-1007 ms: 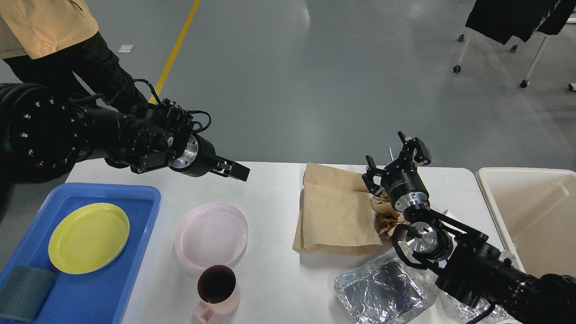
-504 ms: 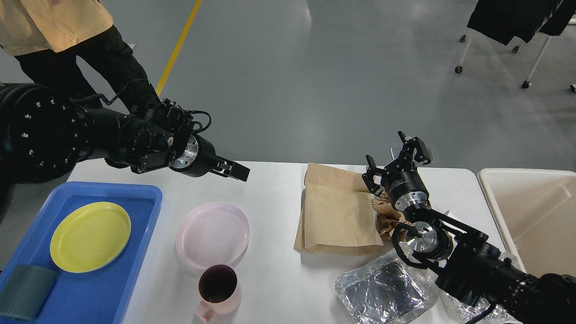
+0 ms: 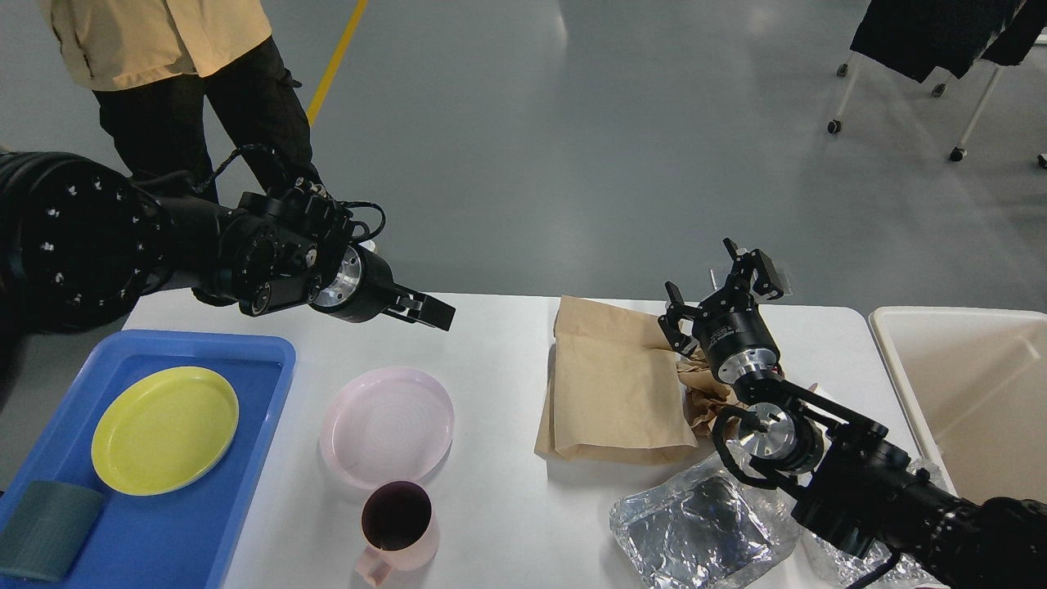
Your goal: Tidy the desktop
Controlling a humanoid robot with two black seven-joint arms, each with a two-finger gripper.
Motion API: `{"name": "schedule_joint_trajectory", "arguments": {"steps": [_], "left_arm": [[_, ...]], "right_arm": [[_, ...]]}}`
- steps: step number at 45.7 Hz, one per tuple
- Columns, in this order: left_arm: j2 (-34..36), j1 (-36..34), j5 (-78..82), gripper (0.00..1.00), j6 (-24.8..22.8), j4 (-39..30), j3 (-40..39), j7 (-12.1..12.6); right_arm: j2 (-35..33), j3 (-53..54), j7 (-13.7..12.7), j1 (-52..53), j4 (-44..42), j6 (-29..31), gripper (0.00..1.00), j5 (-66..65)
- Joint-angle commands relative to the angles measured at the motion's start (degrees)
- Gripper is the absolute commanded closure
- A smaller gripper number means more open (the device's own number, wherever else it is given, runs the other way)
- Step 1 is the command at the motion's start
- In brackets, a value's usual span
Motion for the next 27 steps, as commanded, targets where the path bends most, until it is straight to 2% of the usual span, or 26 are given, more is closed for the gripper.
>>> {"name": "schedule_joint_trajectory", "arguments": {"steps": [1, 27], "left_arm": [[0.2, 0.1, 0.1, 0.01, 0.0, 0.0, -0.1, -0.2], [0.0, 0.0, 0.0, 0.01, 0.0, 0.0, -0.7, -0.1]], "right_arm": [[0.0, 0.0, 0.0, 0.1, 0.0, 0.0, 0.0, 0.0], [0.0, 0.0, 0.0, 0.1, 0.0, 0.0, 0.0, 0.0]]}}
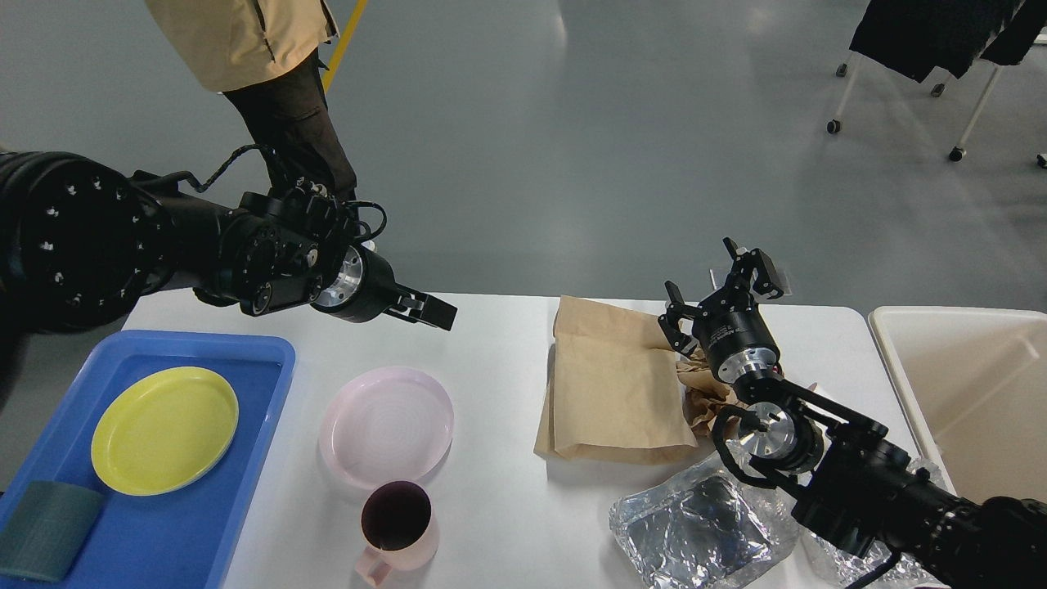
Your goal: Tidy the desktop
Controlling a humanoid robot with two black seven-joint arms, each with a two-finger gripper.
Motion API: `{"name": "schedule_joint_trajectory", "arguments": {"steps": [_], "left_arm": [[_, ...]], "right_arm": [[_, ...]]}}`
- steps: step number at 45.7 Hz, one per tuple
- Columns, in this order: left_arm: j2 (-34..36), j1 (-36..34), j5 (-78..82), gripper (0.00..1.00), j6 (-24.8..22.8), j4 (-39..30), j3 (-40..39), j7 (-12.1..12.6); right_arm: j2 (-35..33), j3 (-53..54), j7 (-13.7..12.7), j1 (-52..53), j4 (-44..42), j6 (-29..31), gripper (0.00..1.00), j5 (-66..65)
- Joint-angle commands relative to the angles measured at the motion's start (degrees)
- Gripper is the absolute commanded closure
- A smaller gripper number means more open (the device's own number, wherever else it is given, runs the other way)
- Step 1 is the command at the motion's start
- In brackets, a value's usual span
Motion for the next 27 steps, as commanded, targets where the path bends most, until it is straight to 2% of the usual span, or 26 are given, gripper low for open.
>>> {"name": "schedule_joint_trajectory", "arguments": {"steps": [1, 17, 27], "left_arm": [[0.1, 0.1, 0.0, 0.01, 0.0, 0.0, -0.4, 0.0], [1.1, -0.6, 0.0, 0.01, 0.0, -0.1, -1.3, 0.0], [3.5, -5.2, 0.0, 0.01, 0.0, -0.2, -4.6, 0.0]], "right_arm": [[-0.1, 0.0, 0.0, 0.0, 0.0, 0.0, 0.0, 0.0], [-0.1, 0.0, 0.0, 0.0, 0.2, 0.0, 0.0, 0.0], [0.0, 0.0, -0.1, 0.0, 0.2, 0.0, 0.0, 0.0]]}}
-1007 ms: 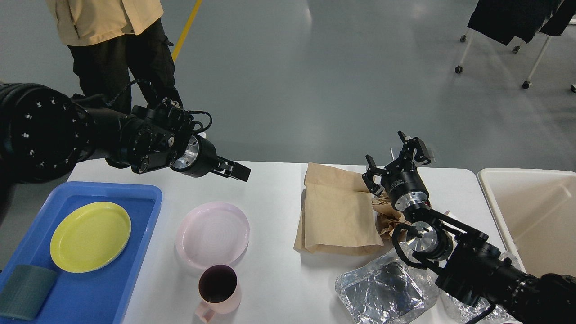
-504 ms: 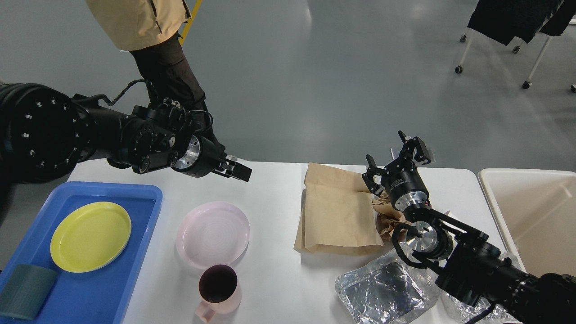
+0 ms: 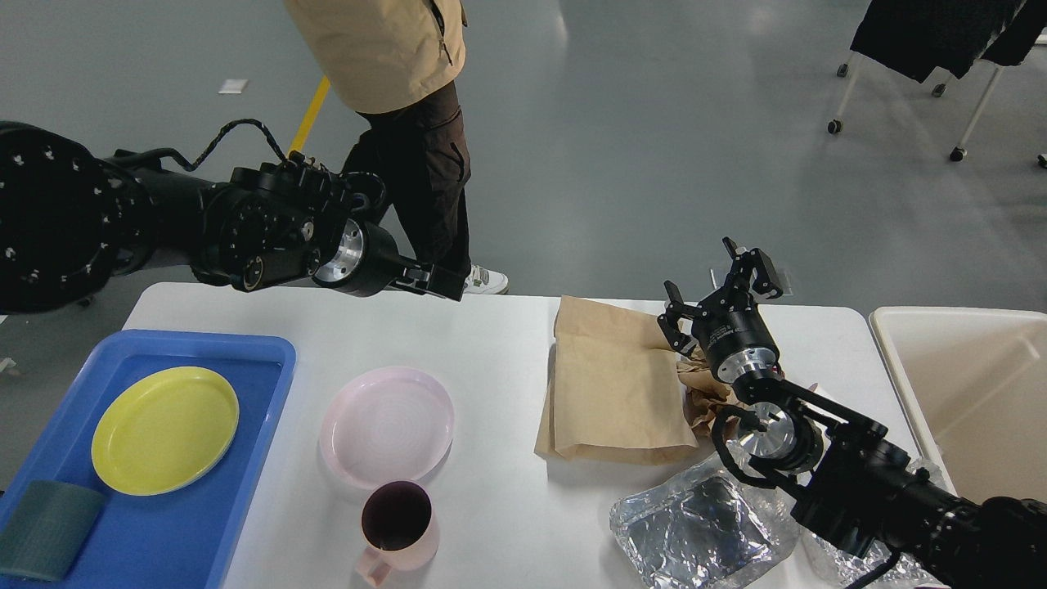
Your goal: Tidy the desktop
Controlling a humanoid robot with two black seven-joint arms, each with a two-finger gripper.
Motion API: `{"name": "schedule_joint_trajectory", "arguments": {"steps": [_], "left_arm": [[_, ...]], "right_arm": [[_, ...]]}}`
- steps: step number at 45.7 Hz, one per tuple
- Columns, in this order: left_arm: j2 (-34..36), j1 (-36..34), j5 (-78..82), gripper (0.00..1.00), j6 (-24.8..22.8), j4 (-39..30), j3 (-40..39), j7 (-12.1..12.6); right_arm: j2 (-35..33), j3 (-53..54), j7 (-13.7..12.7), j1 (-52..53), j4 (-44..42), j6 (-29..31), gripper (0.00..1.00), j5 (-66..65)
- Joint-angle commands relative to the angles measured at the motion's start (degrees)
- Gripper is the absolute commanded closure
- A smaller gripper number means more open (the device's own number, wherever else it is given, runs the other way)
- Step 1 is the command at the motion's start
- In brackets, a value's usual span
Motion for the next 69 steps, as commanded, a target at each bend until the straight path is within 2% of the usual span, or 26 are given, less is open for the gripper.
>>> {"name": "schedule_joint_trajectory", "arguments": {"steps": [1, 19, 31, 43, 47, 52, 54, 65, 69], "left_arm": [[1.4, -2.7, 0.0, 0.01, 0.0, 0.0, -1.1, 0.0], [1.9, -3.5, 0.1, 0.01, -0.2, -0.1, -0.8, -0.1], [3.0, -4.6, 0.1, 0.01, -6.7, -3.9, -1.1, -0.2], [5.5, -7.6, 0.1, 0.01, -16.7, -8.4, -0.5, 0.0], [6.0, -7.9, 0.1, 0.01, -22.0, -8.7, -0.4, 0.1], [6.3, -8.3, -0.1, 0.01, -30.7, -8.6, -0.9, -0.5], [6.5, -8.6, -0.3, 0.01, -32.7, -8.6, -1.1, -0.5], [6.8, -7.6, -0.3, 0.01, -40.5, -9.1, -0.6, 0.5], [6.8, -7.1, -0.4, 0.01, -40.7, -11.2, -0.5, 2.6]], "right_arm": [[0.0, 0.0, -0.1, 0.0, 0.0, 0.0, 0.0, 0.0], [0.0, 0.0, 0.0, 0.0, 0.0, 0.0, 0.0, 0.0], [0.0, 0.0, 0.0, 0.1, 0.0, 0.0, 0.0, 0.0], [0.0, 0.0, -0.1, 0.1, 0.0, 0.0, 0.0, 0.0], [0.0, 0.0, -0.1, 0.1, 0.0, 0.0, 0.0, 0.0], [0.0, 0.0, 0.0, 0.1, 0.0, 0.0, 0.0, 0.0], [0.0, 0.0, 0.0, 0.1, 0.0, 0.0, 0.0, 0.0], [0.0, 0.0, 0.0, 0.1, -0.1, 0.0, 0.0, 0.0], [0.0, 0.0, 0.0, 0.1, -0.3, 0.0, 0.0, 0.0]]}}
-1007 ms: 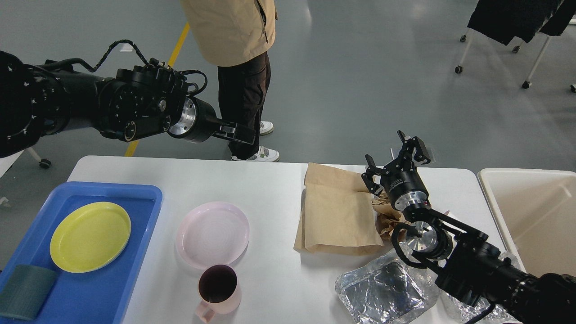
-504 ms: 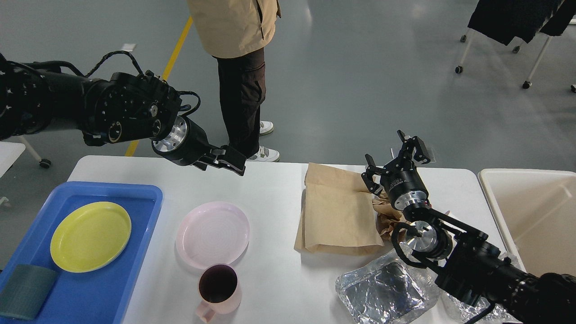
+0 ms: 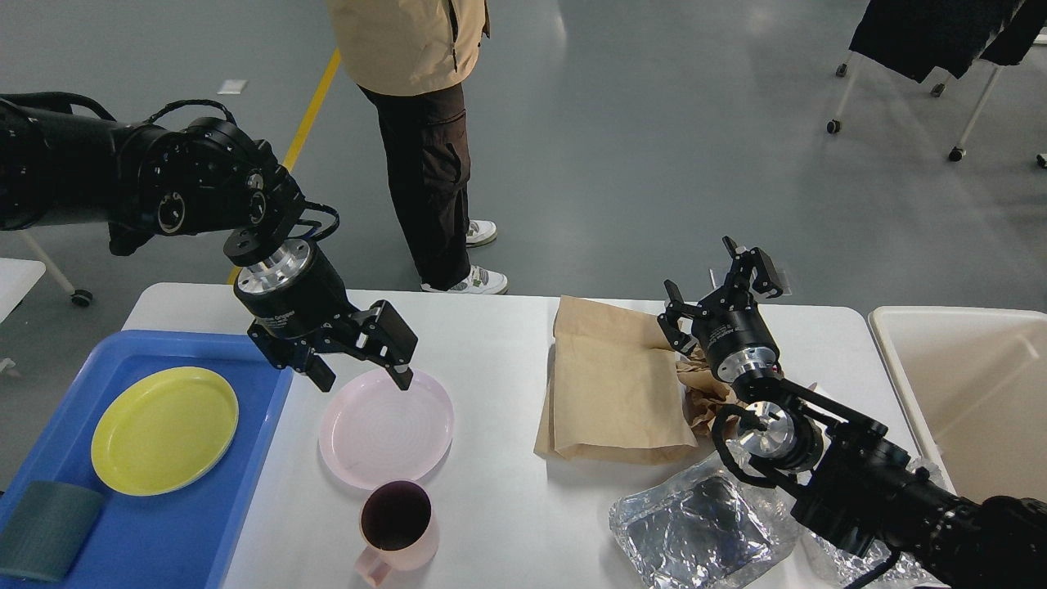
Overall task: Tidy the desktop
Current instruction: 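Lower the left gripper toward the pink mug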
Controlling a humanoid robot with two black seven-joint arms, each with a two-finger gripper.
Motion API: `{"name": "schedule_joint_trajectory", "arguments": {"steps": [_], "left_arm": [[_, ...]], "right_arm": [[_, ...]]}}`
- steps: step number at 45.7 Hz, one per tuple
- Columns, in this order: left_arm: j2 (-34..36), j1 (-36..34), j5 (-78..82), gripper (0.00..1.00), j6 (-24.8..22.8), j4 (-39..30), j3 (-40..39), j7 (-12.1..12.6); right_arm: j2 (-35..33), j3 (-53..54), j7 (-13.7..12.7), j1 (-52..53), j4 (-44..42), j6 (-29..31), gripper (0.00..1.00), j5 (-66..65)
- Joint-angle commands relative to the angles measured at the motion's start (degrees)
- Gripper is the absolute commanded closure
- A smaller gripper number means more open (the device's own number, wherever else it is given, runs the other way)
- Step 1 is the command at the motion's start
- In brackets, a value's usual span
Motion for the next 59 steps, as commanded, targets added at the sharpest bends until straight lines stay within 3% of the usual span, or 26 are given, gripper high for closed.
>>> {"name": "schedule_joint_trajectory", "arguments": {"steps": [1, 6, 12, 17, 24, 39, 59], "left_arm": [[-0.1, 0.8, -0.1, 0.01, -1.1, -2.3, 0.3, 3.2], [0.0, 2.4, -0.4, 0.02, -1.1, -2.6, 0.0, 8.4], [0.3, 3.9, -0.4, 0.02, -0.7, -5.3, 0.3, 12.0], [0.4, 6.2, -0.4, 0.02, 6.0, -10.3, 0.2, 16.9], [0.4, 9.0, -0.4, 0.02, 17.6, -15.7, 0.4, 20.9], [1.7, 9.2, -10.5, 0.03, 26.4, -17.3, 1.7, 21.7], [0.0, 12.6, -17.7, 0.03, 34.2, -17.4, -0.4, 21.8]], "right_arm": [[0.0, 0.0, 0.0, 0.0, -0.2, 0.0, 0.0, 0.0], [0.0, 0.0, 0.0, 0.0, -0.2, 0.0, 0.0, 0.0], [-0.1, 0.0, 0.0, 0.0, -0.2, -0.1, 0.0, 0.0], [-0.1, 0.0, 0.0, 0.1, -0.2, 0.0, 0.0, 0.0], [-0.1, 0.0, -0.1, 0.1, -0.2, 0.0, 0.0, 0.0], [-0.1, 0.0, 0.0, 0.1, -0.2, -0.1, 0.0, 0.0], [-0.1, 0.0, 0.0, 0.1, -0.2, -0.1, 0.0, 0.0]]}}
